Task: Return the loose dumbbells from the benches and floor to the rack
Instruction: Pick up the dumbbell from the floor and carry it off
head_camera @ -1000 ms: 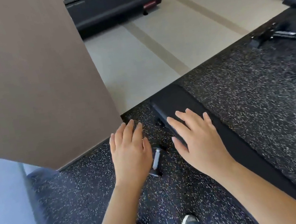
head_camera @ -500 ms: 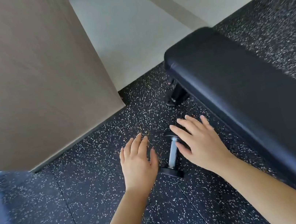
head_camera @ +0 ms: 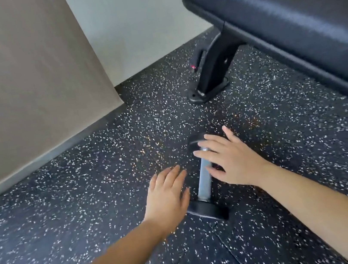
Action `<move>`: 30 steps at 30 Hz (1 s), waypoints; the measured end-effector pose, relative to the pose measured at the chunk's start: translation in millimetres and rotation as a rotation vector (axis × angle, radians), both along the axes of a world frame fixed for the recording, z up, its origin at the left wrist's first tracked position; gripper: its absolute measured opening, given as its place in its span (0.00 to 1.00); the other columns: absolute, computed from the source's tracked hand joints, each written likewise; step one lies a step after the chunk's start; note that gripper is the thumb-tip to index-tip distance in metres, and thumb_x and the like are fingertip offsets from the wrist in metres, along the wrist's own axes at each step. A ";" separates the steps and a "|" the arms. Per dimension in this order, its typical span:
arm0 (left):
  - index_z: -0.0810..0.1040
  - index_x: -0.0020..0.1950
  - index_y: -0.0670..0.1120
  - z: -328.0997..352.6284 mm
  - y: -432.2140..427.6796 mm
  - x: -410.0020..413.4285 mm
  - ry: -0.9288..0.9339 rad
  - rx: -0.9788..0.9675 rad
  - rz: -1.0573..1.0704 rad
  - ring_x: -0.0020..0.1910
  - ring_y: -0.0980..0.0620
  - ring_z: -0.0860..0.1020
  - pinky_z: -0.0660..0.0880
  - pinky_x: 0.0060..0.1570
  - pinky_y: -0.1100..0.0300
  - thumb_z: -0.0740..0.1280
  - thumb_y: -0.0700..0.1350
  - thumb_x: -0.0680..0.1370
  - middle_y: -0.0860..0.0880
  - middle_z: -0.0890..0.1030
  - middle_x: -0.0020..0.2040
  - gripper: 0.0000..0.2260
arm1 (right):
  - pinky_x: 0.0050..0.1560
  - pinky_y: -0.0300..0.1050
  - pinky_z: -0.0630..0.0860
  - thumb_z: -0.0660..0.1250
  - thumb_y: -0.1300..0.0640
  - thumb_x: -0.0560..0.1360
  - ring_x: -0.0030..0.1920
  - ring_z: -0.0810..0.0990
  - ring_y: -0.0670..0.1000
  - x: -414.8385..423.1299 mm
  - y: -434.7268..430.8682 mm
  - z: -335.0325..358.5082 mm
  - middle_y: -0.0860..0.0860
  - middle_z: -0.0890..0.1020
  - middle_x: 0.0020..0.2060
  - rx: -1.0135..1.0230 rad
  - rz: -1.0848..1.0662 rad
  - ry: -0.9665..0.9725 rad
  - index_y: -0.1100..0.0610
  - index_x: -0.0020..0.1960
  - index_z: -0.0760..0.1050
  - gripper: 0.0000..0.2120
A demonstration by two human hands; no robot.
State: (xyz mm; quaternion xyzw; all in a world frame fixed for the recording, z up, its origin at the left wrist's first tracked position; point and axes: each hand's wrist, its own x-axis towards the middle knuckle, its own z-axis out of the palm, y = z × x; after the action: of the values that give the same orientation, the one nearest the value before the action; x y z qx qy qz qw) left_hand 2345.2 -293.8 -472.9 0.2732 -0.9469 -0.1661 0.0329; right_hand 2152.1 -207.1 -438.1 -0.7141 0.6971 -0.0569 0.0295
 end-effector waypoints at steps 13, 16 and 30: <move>0.71 0.65 0.43 -31.2 27.6 19.3 -0.015 0.017 -0.100 0.63 0.41 0.71 0.65 0.63 0.43 0.63 0.48 0.75 0.43 0.74 0.64 0.19 | 0.71 0.61 0.48 0.63 0.51 0.74 0.69 0.65 0.52 -4.9 22.6 -69.4 0.51 0.73 0.64 0.195 0.108 -0.018 0.51 0.68 0.67 0.22; 0.72 0.64 0.43 -31.4 27.9 20.0 -0.014 -0.012 -0.126 0.61 0.42 0.73 0.67 0.62 0.44 0.62 0.49 0.75 0.43 0.75 0.63 0.19 | 0.72 0.60 0.48 0.62 0.48 0.75 0.70 0.63 0.52 -3.5 18.2 -75.4 0.52 0.70 0.67 0.232 0.165 0.007 0.50 0.69 0.65 0.24; 0.72 0.64 0.44 -29.8 26.7 32.4 -0.067 0.021 -0.112 0.59 0.43 0.75 0.69 0.59 0.46 0.52 0.51 0.76 0.45 0.77 0.61 0.21 | 0.72 0.57 0.43 0.57 0.40 0.75 0.74 0.56 0.51 -11.0 -5.9 -95.4 0.50 0.67 0.69 0.296 0.258 0.052 0.47 0.70 0.64 0.25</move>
State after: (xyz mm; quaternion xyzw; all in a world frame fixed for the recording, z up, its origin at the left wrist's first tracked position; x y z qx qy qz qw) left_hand 2377.6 -267.1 -502.7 0.2253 -0.9596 -0.1683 -0.0111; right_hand 2141.1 -213.0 -533.5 -0.7866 0.6011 0.0687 0.1233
